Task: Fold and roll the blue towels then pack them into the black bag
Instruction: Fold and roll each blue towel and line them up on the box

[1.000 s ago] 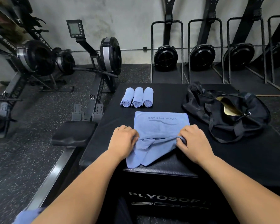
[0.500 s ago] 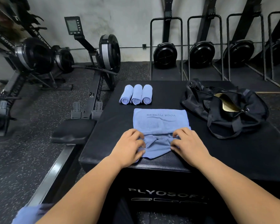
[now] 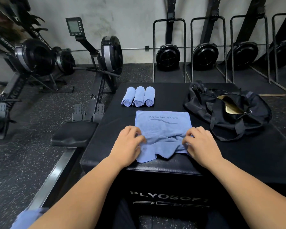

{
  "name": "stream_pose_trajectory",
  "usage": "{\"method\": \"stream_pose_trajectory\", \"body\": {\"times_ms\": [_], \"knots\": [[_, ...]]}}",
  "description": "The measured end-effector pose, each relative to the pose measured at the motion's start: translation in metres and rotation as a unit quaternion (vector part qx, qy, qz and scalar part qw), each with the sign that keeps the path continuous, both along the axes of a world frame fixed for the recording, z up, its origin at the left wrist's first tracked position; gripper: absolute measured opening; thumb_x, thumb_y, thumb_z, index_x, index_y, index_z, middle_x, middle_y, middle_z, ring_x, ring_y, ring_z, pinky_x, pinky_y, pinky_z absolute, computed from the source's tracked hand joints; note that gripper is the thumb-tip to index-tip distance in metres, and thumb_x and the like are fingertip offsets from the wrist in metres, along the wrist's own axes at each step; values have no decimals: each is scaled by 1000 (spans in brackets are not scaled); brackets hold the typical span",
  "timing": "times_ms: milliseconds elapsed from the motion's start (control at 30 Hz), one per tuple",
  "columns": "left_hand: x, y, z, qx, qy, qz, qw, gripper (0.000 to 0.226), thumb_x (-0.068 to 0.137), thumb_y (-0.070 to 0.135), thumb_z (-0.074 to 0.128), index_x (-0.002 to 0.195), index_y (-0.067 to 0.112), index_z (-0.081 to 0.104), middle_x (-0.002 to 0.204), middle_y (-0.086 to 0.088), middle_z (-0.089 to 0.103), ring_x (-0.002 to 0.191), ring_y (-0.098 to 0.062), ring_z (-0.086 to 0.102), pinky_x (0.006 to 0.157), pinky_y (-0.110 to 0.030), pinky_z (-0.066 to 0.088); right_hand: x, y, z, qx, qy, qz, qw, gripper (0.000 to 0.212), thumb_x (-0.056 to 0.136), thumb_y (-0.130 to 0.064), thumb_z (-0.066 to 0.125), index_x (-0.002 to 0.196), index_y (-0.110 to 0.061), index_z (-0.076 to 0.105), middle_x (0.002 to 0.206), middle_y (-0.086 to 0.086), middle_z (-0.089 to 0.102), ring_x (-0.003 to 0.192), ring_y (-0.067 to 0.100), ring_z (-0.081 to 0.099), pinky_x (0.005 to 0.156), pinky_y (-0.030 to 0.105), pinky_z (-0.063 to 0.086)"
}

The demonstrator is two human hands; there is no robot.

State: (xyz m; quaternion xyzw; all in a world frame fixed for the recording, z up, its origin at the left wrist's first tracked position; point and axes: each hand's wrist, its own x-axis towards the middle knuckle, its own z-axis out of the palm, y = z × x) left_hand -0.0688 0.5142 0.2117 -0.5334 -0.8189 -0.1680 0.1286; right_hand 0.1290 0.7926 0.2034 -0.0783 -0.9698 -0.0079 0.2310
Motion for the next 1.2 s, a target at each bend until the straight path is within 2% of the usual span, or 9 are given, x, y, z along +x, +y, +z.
{"method": "stream_pose_trajectory", "body": {"times_ms": [67,200,400,533,700,800,933,1133,1200], "knots": [[9,1,-4,-7,30,-68,997,18,79,30,68,97,26,72,118,2,56,112,-29,50,100,-41,41,4,-4,-2,9,-25,47,999,9,80,-31,70,88,-30,70,100,-7,57,93,27,52,72,38,36],[13,-1,-24,-39,9,-75,996,42,84,64,68,104,28,74,121,6,55,118,-22,48,110,-37,37,12,-1,-12,3,-54,43,998,34,85,-57,72,108,-32,72,104,-13,59,100,22,53,77,37,41],[7,0,-28,-20,10,-49,999,13,92,39,69,97,30,75,103,13,62,104,-21,52,99,-42,46,19,13,-15,-55,7,-25,998,17,93,-45,72,104,-34,79,102,-15,64,95,23,53,73,42,46],[8,-3,-23,30,-22,9,999,11,98,38,60,100,30,68,90,14,62,99,-18,53,99,-39,41,20,19,-12,-171,45,-86,981,10,97,-37,70,94,-33,78,97,-16,66,92,20,51,79,45,49],[1,-2,-10,109,-114,119,980,20,91,43,75,105,34,63,78,17,61,82,-11,54,89,-34,38,19,25,-3,-257,25,-174,950,10,97,-29,69,100,-36,76,92,-13,71,92,23,54,76,37,43],[-6,-9,-12,83,-162,113,977,31,82,45,85,99,37,60,78,18,63,80,-6,57,87,-34,43,22,25,-4,-219,13,-159,962,31,87,-13,76,106,-38,73,93,-15,64,90,20,52,77,40,49],[-7,-24,-16,29,-165,84,982,37,76,38,89,100,37,61,88,24,64,85,0,57,90,-35,49,27,25,-14,-76,-2,-29,997,50,72,5,78,106,-32,77,101,-9,61,82,21,47,67,41,50],[-3,-34,-18,32,-187,91,978,26,84,24,80,99,38,65,89,19,67,91,0,57,84,-26,46,31,17,-21,-69,-23,-29,997,17,89,-45,74,102,-34,78,97,-15,65,86,18,51,74,41,50],[-4,-35,-20,47,-198,112,973,19,89,26,76,99,40,69,89,15,67,89,-2,58,86,-27,47,29,13,-18,-92,11,-51,994,27,98,-47,63,88,-25,76,91,-11,65,83,21,50,74,40,49]]}}
